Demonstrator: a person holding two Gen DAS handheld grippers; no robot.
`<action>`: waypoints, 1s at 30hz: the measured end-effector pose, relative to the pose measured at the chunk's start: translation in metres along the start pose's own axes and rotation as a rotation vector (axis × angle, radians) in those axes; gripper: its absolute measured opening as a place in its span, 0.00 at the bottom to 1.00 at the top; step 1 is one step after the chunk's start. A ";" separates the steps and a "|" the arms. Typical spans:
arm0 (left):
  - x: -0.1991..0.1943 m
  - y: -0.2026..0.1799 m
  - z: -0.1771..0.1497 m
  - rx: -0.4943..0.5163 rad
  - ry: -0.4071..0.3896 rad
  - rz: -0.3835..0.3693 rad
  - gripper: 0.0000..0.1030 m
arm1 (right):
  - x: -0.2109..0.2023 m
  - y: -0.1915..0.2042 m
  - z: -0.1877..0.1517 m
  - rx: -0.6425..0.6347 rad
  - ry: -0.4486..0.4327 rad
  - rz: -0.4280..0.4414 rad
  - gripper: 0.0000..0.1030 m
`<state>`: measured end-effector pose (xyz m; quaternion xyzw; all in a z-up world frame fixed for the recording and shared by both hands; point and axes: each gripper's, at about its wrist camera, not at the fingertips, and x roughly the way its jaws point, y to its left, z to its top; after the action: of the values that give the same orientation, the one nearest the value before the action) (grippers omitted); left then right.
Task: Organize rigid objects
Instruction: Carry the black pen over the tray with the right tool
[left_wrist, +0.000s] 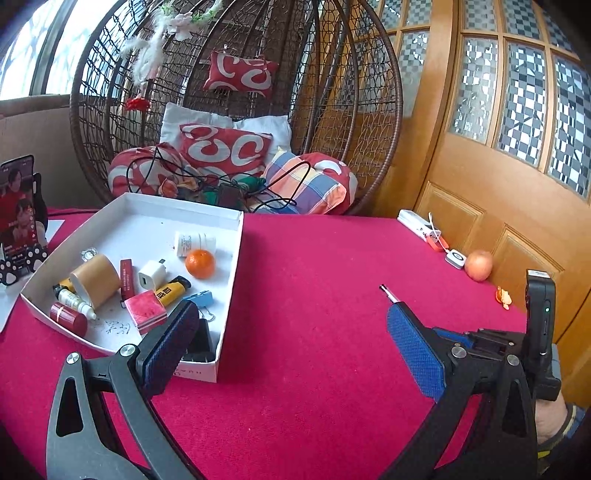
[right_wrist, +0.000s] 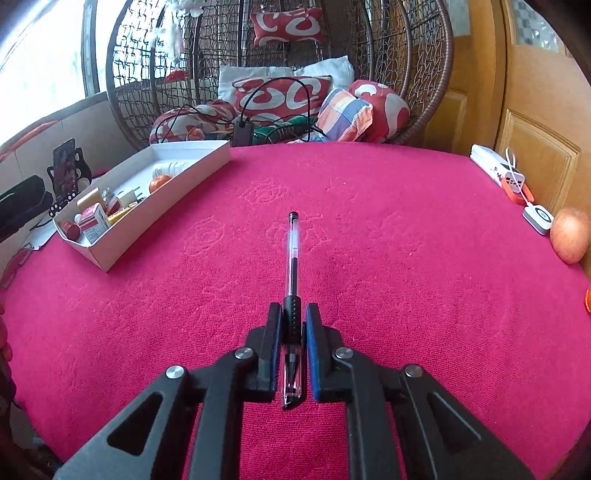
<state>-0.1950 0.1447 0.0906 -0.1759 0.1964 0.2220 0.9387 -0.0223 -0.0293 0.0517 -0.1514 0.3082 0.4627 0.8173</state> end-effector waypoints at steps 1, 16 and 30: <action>0.000 0.000 0.000 0.001 -0.001 0.003 1.00 | -0.005 0.002 0.004 0.001 -0.016 0.010 0.10; -0.016 0.013 0.003 0.024 -0.014 0.134 1.00 | -0.049 0.037 0.046 -0.021 -0.186 0.190 0.10; -0.043 0.055 0.009 -0.011 -0.050 0.286 1.00 | -0.058 0.078 0.075 -0.063 -0.259 0.320 0.10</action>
<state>-0.2545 0.1801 0.1039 -0.1457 0.1949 0.3591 0.9010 -0.0836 0.0139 0.1493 -0.0654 0.2061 0.6117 0.7610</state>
